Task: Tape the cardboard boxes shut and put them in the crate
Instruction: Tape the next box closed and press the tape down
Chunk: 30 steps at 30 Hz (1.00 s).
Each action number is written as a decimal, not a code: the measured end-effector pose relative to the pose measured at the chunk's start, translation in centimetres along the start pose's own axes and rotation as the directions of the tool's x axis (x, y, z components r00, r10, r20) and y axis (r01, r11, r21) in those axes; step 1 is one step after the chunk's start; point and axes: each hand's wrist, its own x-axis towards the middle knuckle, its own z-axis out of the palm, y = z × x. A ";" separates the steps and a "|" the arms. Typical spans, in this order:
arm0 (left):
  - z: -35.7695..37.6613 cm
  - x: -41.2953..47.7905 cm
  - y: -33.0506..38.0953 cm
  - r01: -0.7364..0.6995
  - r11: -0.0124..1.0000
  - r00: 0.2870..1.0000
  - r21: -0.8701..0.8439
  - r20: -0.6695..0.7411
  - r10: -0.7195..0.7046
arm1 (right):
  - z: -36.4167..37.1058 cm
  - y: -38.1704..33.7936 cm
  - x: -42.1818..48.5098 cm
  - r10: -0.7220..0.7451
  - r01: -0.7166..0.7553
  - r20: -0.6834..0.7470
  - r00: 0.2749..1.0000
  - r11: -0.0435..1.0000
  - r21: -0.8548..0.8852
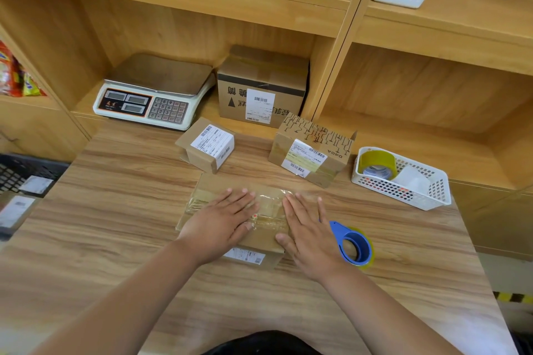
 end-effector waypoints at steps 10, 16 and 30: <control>0.0 0.4 0.2 0.090 0.990 0.995 -0.106 -0.020 -0.093 | -1.3 -0.9 1.5 0.083 -0.083 0.030 0.996 0.996 0.026; 0.3 1.2 0.8 0.167 0.983 0.986 0.073 -0.021 -0.165 | -1.9 -1.0 1.9 0.116 -0.119 0.122 0.986 0.993 0.018; 0.6 1.4 0.6 0.236 0.966 0.972 0.102 -0.007 -0.236 | -2.1 -1.0 2.3 0.124 -0.123 0.182 0.975 0.992 -0.020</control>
